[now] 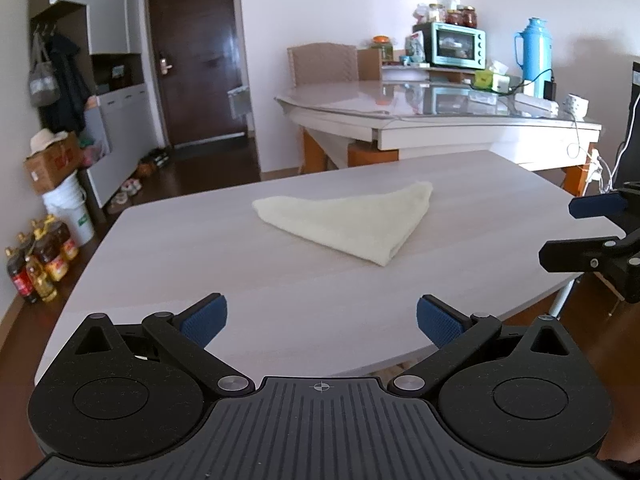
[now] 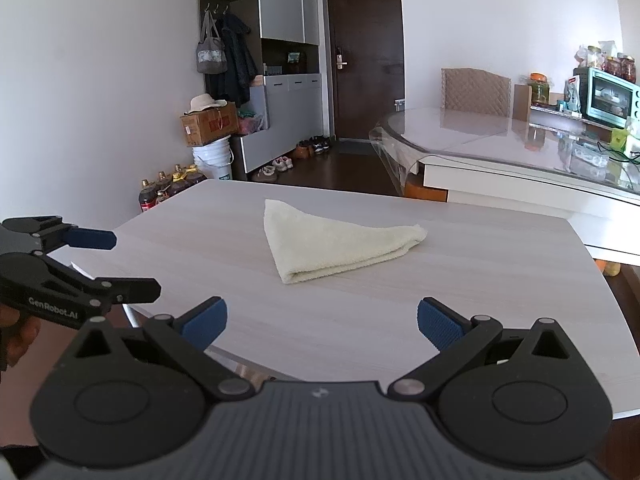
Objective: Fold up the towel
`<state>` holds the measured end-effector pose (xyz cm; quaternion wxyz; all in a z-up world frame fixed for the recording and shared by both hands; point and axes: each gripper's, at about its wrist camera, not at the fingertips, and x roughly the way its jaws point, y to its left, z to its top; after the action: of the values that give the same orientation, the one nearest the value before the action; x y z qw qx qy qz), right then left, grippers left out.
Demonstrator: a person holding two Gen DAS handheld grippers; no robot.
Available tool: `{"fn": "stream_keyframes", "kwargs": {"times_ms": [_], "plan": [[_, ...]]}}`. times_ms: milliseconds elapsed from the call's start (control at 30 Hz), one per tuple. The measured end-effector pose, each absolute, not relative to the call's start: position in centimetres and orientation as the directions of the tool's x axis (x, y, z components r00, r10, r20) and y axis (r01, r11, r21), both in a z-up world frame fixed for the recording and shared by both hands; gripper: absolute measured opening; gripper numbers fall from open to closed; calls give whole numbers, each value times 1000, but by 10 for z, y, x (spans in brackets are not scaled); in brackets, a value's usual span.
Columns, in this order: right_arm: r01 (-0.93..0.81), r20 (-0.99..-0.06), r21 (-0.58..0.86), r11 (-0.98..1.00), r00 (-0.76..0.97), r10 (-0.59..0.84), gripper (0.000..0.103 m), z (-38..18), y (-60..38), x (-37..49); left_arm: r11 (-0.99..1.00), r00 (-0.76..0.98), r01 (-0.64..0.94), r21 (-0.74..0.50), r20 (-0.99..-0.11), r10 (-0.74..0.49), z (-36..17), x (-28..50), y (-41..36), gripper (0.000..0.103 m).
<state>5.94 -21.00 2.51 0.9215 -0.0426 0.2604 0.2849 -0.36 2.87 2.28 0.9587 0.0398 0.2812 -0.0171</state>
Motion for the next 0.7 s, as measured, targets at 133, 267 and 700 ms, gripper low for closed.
{"fn": "stream_keyframes", "kwargs": {"times_ms": [133, 267, 700], "plan": [[-538, -501, 77, 839, 707, 499, 103, 27, -210, 62, 997, 842, 52, 63, -540, -10, 25, -6, 30, 103], [-539, -496, 71, 839, 711, 498, 103, 31, -210, 61, 996, 842, 60, 70, -539, -13, 26, -6, 28, 103], [-538, -489, 83, 839, 711, 505, 103, 33, -206, 77, 994, 838, 53, 95, -545, 8, 28, 20, 38, 103]]}}
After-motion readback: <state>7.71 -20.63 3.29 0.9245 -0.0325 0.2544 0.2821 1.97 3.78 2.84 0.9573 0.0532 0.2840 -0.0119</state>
